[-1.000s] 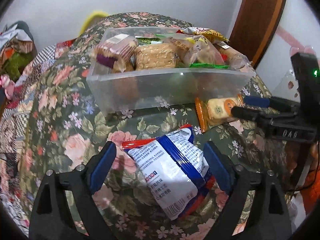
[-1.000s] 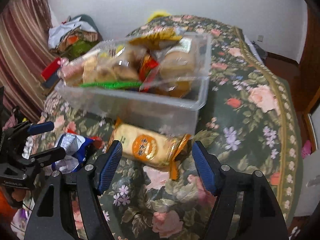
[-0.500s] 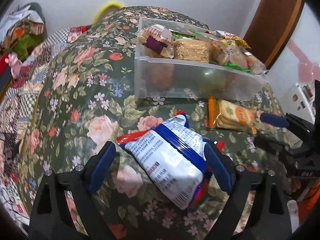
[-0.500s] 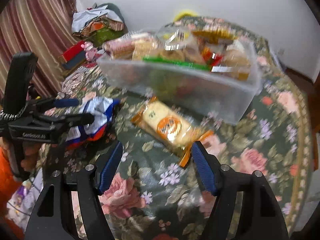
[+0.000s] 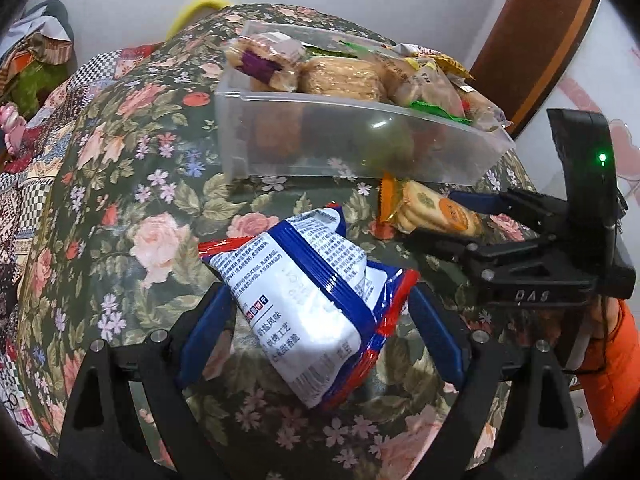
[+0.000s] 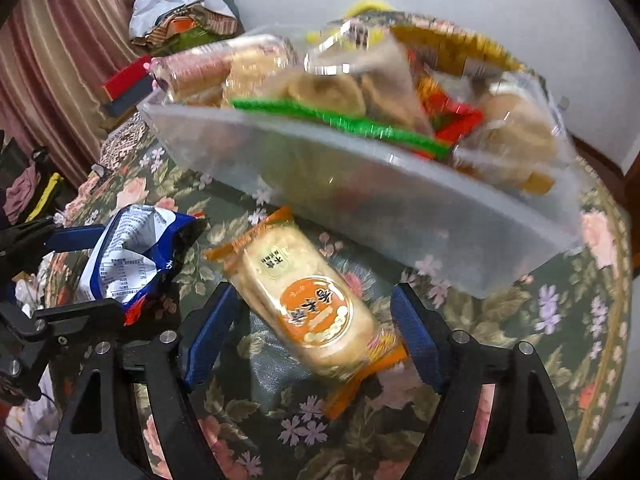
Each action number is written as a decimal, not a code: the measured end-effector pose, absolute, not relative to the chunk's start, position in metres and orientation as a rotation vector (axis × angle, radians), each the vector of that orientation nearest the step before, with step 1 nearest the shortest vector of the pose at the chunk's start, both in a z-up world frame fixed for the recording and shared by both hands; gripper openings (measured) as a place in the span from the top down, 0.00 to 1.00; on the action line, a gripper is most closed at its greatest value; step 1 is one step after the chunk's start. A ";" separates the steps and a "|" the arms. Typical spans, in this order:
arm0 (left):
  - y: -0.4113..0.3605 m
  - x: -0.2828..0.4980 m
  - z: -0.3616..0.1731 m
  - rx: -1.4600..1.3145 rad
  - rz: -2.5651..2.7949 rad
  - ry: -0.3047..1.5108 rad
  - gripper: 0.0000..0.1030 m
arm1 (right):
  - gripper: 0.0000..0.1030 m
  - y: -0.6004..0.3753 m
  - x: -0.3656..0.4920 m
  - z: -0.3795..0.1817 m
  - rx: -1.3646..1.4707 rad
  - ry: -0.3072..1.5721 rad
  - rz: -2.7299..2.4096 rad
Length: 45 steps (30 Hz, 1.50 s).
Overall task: Organize snacks
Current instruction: 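Grasp the orange-wrapped bread with the right tool while the left tool grasps the white-blue cracker bag, then lower the bread and cracker bag into the clear box, open both tools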
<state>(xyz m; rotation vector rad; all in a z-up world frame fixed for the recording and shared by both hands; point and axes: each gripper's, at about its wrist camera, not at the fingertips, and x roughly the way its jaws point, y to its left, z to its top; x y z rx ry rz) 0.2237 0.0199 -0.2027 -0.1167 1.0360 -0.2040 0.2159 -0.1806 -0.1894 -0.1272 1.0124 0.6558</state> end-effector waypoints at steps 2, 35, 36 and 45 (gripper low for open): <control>0.019 0.228 -0.203 -0.132 -0.205 1.033 0.12 | 0.35 -0.182 0.213 -0.190 -0.131 1.006 0.661; 0.021 0.229 -0.119 -0.121 -0.156 0.767 0.45 | 0.69 -0.226 0.163 -0.091 0.084 0.679 0.557; 0.021 0.232 -0.114 -0.124 -0.153 0.756 0.45 | 0.69 -0.228 0.166 -0.087 0.086 0.666 0.551; 0.016 0.265 -0.094 -0.124 -0.137 0.698 0.44 | 0.69 -0.229 0.197 -0.071 0.104 0.606 0.510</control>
